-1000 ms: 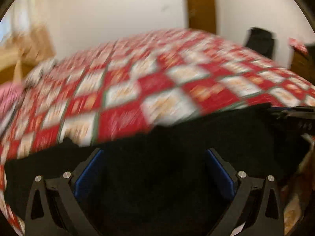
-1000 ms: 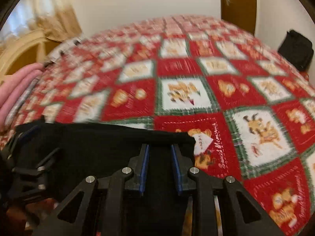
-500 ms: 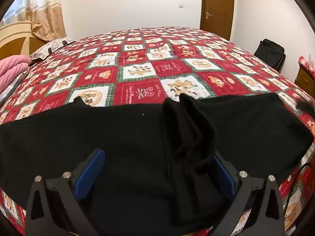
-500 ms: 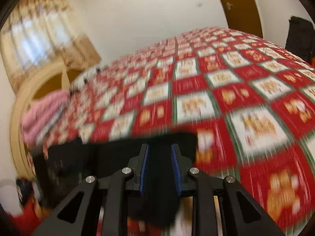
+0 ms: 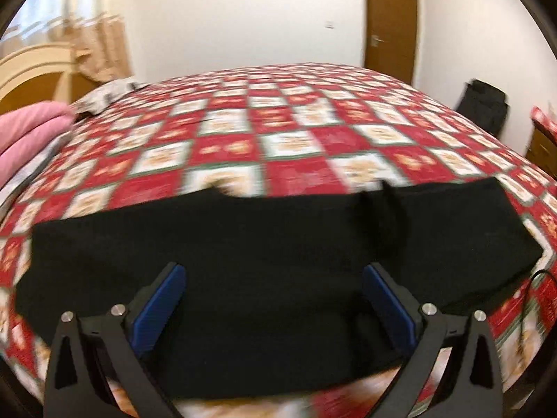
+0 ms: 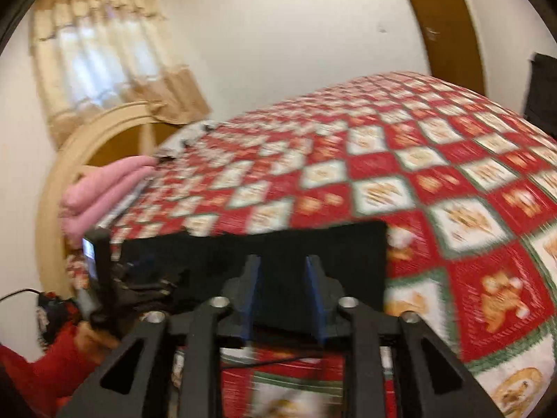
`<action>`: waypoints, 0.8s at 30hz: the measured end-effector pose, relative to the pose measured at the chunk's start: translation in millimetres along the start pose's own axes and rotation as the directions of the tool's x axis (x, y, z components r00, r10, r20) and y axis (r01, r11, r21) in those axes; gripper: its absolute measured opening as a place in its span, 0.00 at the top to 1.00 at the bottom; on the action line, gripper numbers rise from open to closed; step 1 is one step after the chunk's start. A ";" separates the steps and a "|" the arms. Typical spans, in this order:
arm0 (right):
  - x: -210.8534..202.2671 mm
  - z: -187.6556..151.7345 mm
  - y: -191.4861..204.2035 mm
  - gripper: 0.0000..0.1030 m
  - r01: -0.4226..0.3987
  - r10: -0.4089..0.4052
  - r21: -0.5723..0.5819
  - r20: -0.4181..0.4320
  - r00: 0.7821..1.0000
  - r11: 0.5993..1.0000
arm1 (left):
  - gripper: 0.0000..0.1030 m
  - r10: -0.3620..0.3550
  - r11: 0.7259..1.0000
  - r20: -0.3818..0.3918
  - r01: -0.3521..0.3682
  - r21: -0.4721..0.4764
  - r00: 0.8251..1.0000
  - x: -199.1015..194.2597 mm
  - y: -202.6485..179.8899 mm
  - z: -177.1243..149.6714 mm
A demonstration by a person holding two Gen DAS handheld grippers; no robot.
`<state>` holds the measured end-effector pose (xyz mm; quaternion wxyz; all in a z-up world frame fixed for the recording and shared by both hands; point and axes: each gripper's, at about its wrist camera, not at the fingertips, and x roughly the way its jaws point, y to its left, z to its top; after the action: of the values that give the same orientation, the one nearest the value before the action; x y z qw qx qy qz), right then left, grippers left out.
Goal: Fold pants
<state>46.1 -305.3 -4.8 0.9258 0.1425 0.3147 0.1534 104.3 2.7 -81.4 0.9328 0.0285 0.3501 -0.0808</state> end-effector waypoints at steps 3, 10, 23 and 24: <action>16.4 7.0 40.7 0.42 -0.099 0.099 -0.047 -0.010 0.995 0.994 | 0.00 0.119 0.990 0.000 -0.119 -0.072 0.993 -16.1 53.9 -15.6; 92.6 -17.6 128.6 0.43 -0.070 0.065 -0.201 -0.033 0.997 0.977 | 0.00 0.338 0.890 -0.026 -0.329 -0.314 0.941 -43.8 165.6 -43.1; 163.4 -79.9 149.7 0.24 0.079 -0.124 -0.318 -0.124 0.985 0.945 | 0.00 0.243 0.787 -0.102 -0.258 -0.561 0.965 -7.0 231.4 -70.5; 163.4 -81.2 150.7 0.23 0.085 -0.131 -0.326 -0.121 0.984 0.942 | 0.00 0.240 0.791 -0.101 -0.254 -0.556 0.966 -6.2 230.7 -68.4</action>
<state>89.4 -93.1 -100.4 0.9192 -0.0378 0.3575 0.1608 94.8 238.3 -129.6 0.8972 -0.2021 0.3632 0.1491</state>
